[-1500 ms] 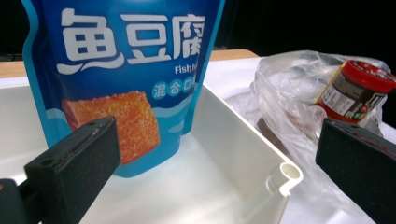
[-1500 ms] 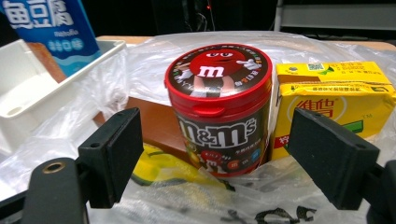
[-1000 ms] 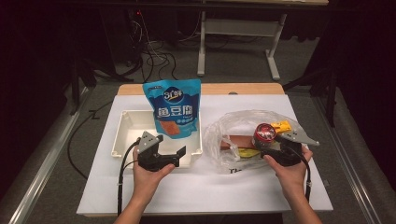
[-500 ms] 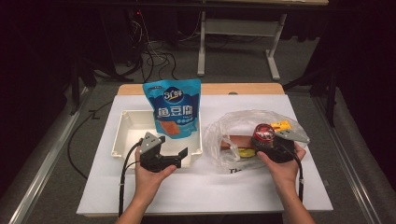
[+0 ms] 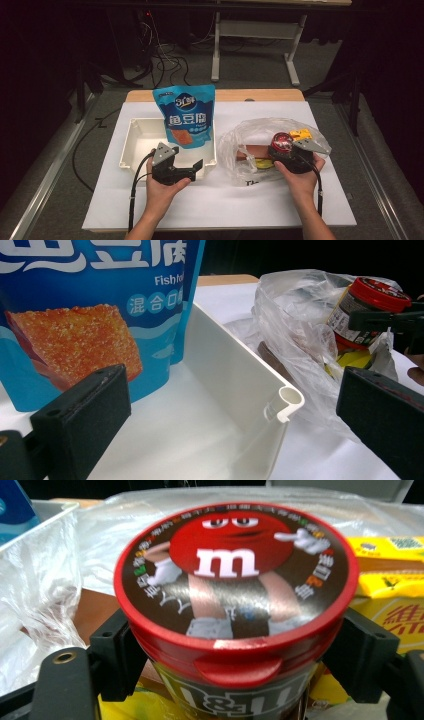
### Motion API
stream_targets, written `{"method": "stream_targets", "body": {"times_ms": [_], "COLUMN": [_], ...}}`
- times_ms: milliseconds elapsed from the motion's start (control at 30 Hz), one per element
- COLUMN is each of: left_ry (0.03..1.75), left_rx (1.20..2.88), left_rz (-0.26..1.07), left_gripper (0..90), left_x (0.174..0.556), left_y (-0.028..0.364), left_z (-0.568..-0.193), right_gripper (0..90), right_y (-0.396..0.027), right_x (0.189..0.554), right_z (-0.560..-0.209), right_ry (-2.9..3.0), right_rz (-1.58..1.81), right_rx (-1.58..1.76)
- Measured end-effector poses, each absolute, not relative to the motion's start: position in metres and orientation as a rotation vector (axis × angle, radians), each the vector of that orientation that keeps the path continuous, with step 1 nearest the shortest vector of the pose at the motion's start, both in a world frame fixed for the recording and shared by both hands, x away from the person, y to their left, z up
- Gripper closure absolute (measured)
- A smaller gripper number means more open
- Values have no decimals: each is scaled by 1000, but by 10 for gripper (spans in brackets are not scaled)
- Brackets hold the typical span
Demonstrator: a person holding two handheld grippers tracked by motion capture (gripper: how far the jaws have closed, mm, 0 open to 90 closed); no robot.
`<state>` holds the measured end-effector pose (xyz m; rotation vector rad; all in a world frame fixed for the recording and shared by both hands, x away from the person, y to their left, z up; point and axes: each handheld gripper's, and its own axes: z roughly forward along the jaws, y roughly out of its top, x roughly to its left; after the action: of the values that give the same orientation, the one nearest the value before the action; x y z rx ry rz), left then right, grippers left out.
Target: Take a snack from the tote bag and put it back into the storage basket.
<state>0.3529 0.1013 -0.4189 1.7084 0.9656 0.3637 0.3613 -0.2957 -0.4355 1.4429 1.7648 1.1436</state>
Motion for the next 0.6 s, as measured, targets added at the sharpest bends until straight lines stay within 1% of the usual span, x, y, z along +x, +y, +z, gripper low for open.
{"method": "stream_targets", "body": {"times_ms": [267, 600], "left_ry": [962, 944], "left_rx": [1718, 1723], "left_rz": [368, 359], "left_gripper": [17, 27], "left_x": [352, 350], "left_y": [99, 93], "left_z": [-420, -421], "right_gripper": [248, 256], "right_y": [-297, -293], "right_x": [360, 351], "right_z": [-433, -418], "right_ry": [1751, 1757], "right_rz": [1149, 1198], "right_rx": [1457, 1410]}}
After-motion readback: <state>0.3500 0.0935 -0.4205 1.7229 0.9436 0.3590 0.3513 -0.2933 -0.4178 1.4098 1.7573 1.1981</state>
